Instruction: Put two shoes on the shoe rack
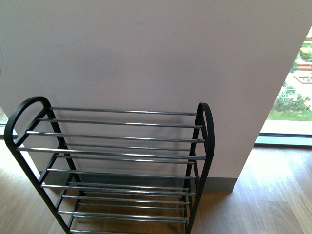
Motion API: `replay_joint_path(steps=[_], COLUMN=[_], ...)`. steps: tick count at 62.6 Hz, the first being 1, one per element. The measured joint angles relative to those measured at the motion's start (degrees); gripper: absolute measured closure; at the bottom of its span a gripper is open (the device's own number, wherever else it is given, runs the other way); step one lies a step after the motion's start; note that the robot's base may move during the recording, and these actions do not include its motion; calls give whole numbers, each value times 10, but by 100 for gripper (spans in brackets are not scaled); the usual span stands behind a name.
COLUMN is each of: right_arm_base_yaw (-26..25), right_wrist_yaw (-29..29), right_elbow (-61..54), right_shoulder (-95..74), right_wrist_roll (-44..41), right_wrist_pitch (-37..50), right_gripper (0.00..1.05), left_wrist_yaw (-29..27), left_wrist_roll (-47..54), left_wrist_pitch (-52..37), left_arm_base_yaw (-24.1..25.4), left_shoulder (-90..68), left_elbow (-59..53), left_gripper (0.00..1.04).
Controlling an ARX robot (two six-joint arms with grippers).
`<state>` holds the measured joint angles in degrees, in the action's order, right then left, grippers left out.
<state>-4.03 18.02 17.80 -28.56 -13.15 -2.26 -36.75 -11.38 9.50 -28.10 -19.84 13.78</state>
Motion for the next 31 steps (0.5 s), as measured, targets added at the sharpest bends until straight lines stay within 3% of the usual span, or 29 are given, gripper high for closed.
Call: replay_joint_path(steps=[31], right_arm_base_yaw=[0], right_wrist_yaw=[0], right_elbow=[0], right_shoulder=[-2], right_wrist_roll=[0], right_wrist_pitch=[0], right_gripper=[101], left_wrist_yaw=[1], left_wrist_roll=[0], left_wrist_pitch=[0], left_arm_base_yaw=[0], left_shoulder=[0], left_elbow=[0], left_gripper=[103])
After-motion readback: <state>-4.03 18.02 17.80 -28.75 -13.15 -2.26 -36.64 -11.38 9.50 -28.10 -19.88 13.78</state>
